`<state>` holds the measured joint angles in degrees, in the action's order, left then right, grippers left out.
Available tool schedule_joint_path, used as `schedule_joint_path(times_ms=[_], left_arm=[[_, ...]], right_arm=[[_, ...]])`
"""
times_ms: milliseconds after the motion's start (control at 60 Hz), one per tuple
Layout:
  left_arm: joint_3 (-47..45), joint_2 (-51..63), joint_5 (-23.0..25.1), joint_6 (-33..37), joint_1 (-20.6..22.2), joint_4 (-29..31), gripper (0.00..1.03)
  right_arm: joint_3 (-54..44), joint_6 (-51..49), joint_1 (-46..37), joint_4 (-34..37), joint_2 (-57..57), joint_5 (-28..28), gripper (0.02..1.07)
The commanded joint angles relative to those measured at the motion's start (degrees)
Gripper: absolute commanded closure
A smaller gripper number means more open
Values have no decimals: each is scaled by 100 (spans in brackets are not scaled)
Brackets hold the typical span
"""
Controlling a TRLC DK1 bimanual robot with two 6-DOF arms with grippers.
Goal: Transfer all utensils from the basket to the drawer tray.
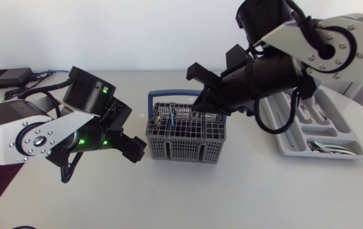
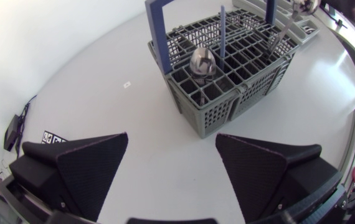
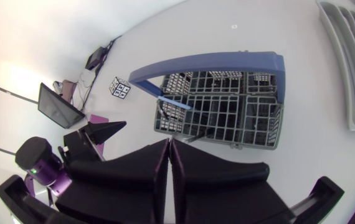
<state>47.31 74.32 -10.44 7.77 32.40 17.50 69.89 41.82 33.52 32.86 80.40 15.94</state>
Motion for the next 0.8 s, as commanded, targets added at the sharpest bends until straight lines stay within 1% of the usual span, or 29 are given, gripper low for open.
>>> schedule_joint_path(times_ms=[0,100,267,450,500,583,617,683,783], left_arm=[[68,109,-29,58,38,-27,5],[68,109,-29,58,47,-27,5],[68,91,-29,58,47,-27,5],[59,73,-29,58,47,-27,5],[59,73,-29,58,56,-27,5],[59,73,-29,49,56,-27,5],[50,73,-29,40,64,-27,5],[50,73,-29,40,82,-18,5],[50,73,-29,40,126,-18,5]], right_arm=[[174,133,-38,80,-244,111,101],[183,28,-29,203,-438,251,101],[60,-175,-100,502,-921,234,101],[-54,-403,-601,1249,-1404,75,101],[-116,-596,-829,1495,-1545,-153,101],[-248,-860,-1084,1855,-1589,-777,101],[-362,-966,-1207,1926,-1589,-926,101],[-625,-1212,-1585,1891,-1589,-1287,101],[-951,-1642,-2209,1706,-1466,-1603,101]])
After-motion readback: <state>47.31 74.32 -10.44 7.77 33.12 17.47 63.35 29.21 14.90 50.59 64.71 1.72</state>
